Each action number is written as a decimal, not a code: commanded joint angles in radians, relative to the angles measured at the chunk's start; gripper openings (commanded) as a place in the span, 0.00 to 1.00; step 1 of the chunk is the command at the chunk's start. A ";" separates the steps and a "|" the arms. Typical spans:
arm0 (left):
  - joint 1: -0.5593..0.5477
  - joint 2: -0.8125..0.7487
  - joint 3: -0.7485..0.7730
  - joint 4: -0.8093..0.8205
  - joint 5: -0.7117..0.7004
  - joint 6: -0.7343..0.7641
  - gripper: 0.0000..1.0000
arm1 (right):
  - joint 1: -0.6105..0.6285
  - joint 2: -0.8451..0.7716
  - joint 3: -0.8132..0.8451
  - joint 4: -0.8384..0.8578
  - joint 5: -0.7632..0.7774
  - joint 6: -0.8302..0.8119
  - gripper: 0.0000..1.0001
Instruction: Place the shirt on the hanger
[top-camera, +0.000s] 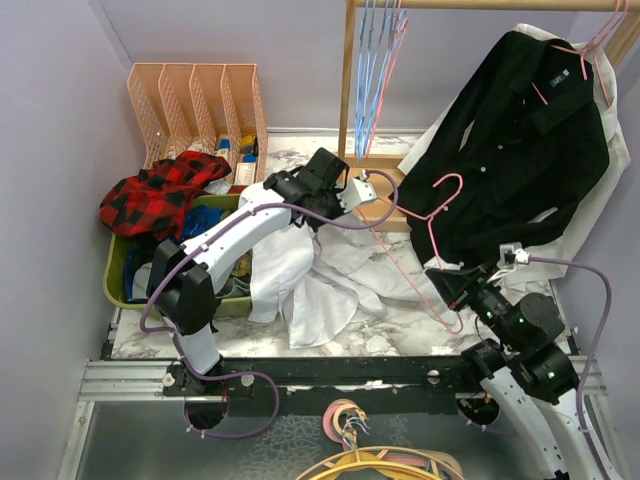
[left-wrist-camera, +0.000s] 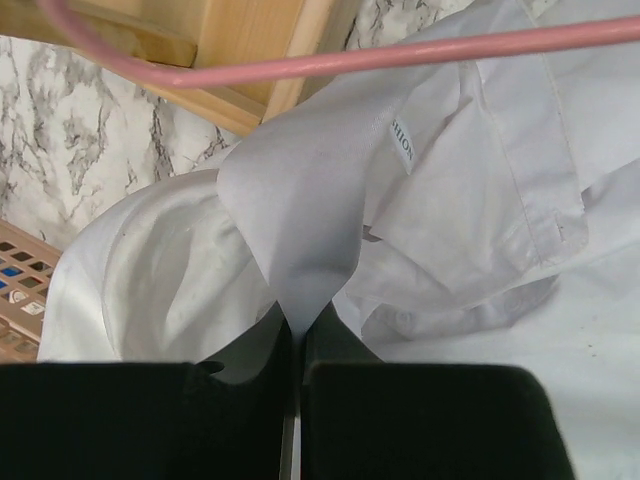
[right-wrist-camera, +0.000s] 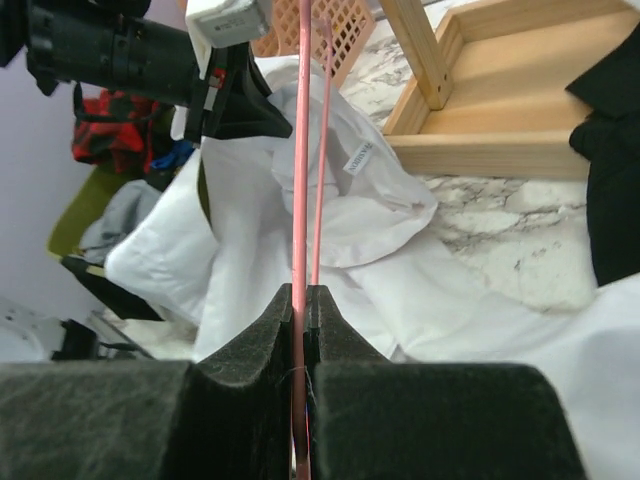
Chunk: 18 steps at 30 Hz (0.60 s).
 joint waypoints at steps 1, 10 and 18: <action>0.002 0.024 0.047 -0.065 0.049 0.007 0.00 | -0.001 -0.045 0.111 -0.214 0.067 0.168 0.02; 0.012 0.070 0.138 -0.074 0.016 -0.059 0.02 | -0.001 0.163 0.305 -0.431 0.061 0.152 0.02; 0.013 0.113 0.222 -0.091 -0.062 -0.107 0.02 | -0.001 0.105 0.358 -0.505 0.009 0.161 0.02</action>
